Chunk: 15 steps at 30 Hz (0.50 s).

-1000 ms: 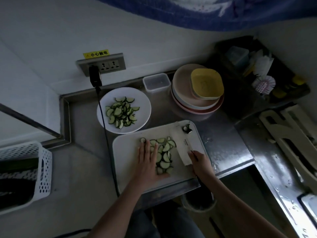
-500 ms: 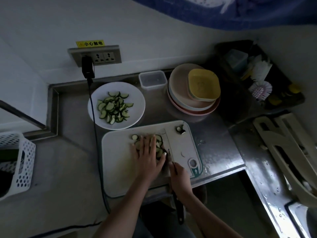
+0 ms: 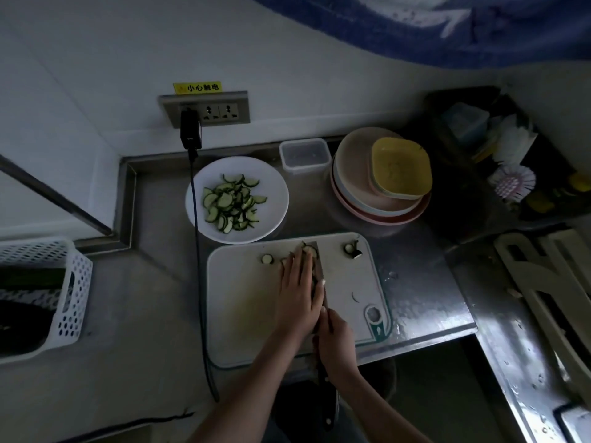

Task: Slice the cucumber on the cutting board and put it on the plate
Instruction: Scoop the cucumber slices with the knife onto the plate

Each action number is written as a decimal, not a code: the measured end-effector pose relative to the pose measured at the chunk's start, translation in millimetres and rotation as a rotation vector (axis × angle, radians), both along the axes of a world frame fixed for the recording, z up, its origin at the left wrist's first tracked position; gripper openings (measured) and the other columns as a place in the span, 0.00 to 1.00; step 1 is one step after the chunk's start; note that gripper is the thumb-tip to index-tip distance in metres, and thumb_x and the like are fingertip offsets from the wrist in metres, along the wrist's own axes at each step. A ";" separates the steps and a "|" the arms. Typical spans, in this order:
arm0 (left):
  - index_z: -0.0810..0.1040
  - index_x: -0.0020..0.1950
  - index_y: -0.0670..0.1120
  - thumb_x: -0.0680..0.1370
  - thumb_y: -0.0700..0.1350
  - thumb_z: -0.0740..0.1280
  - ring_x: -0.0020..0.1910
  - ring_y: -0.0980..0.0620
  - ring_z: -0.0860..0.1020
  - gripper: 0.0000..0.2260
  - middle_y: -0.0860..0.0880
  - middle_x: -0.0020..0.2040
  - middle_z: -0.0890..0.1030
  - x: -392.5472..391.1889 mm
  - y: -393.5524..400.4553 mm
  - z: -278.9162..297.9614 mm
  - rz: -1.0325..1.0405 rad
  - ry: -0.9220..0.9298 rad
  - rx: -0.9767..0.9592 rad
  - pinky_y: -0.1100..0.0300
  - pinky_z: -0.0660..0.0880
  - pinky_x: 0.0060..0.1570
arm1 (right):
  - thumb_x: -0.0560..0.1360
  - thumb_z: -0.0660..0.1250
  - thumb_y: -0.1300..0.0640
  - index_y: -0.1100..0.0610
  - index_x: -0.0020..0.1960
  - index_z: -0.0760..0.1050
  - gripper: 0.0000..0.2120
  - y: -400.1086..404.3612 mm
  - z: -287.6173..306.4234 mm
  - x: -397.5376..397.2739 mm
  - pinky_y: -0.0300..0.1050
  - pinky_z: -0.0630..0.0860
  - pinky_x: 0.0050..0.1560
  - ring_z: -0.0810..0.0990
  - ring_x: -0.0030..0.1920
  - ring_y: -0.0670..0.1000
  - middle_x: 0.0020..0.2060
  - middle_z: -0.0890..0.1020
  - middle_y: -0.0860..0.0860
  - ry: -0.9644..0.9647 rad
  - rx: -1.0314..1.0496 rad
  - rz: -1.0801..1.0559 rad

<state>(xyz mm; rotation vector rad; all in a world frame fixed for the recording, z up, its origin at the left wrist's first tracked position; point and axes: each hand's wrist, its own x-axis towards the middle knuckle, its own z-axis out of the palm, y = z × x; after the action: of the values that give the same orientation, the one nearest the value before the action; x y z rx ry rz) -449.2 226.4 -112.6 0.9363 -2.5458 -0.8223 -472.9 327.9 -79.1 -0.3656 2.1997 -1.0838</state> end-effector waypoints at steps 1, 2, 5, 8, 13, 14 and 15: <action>0.60 0.75 0.40 0.82 0.54 0.45 0.74 0.43 0.58 0.26 0.40 0.74 0.61 -1.2 -0.1 1.3 -0.005 0.018 0.001 0.46 0.54 0.70 | 0.81 0.56 0.56 0.54 0.37 0.72 0.15 0.0 0.0 -1.1 0.39 0.64 0.26 0.70 0.23 0.43 0.25 0.76 0.49 0.010 -0.006 0.002; 0.59 0.75 0.40 0.83 0.54 0.44 0.74 0.43 0.57 0.26 0.40 0.74 0.61 -2.3 -0.6 2.4 -0.007 0.033 0.003 0.47 0.54 0.70 | 0.81 0.57 0.56 0.54 0.36 0.72 0.16 -0.3 0.9 -2.2 0.41 0.64 0.26 0.70 0.23 0.44 0.25 0.75 0.49 0.011 -0.013 0.002; 0.60 0.74 0.39 0.83 0.54 0.44 0.74 0.44 0.57 0.26 0.40 0.74 0.61 -5.3 -4.4 10.0 0.005 0.076 0.001 0.50 0.52 0.71 | 0.82 0.56 0.55 0.56 0.37 0.71 0.16 -3.8 8.6 -5.6 0.42 0.63 0.24 0.69 0.22 0.47 0.23 0.74 0.49 -0.007 -0.037 -0.003; 0.61 0.74 0.39 0.83 0.54 0.45 0.74 0.44 0.57 0.26 0.40 0.74 0.61 -8.8 -20.2 22.0 0.033 0.106 -0.027 0.51 0.52 0.72 | 0.82 0.55 0.56 0.58 0.38 0.72 0.16 -18.6 25.1 -9.2 0.38 0.63 0.21 0.69 0.19 0.44 0.23 0.74 0.51 -0.010 -0.097 0.020; 0.63 0.73 0.38 0.82 0.51 0.49 0.73 0.42 0.59 0.24 0.39 0.73 0.63 -13.0 -82.5 39.8 0.075 0.124 -0.159 0.48 0.54 0.72 | 0.82 0.55 0.53 0.48 0.36 0.71 0.16 -80.1 32.9 -21.5 0.43 0.67 0.31 0.73 0.28 0.48 0.27 0.75 0.45 0.031 -0.127 0.127; 0.64 0.73 0.37 0.81 0.50 0.50 0.72 0.41 0.61 0.24 0.38 0.72 0.64 -12.4 -97.5 41.5 0.097 0.117 -0.179 0.46 0.56 0.71 | 0.81 0.55 0.53 0.48 0.37 0.71 0.15 -95.1 33.6 -23.2 0.44 0.67 0.32 0.73 0.29 0.49 0.28 0.75 0.45 0.034 -0.135 0.153; 0.65 0.72 0.37 0.81 0.49 0.51 0.71 0.40 0.63 0.24 0.37 0.71 0.65 -11.8 -112.0 42.9 0.126 0.108 -0.187 0.45 0.58 0.70 | 0.81 0.55 0.53 0.48 0.37 0.71 0.15 -109.4 35.9 -24.7 0.43 0.67 0.31 0.73 0.28 0.50 0.27 0.75 0.47 0.032 -0.148 0.174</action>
<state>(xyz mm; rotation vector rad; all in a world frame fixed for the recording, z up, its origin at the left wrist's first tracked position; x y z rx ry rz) -461.0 114.4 -69.7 0.9535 -2.3952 -0.5713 -497.7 218.5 -43.2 -0.6313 2.0773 -1.1533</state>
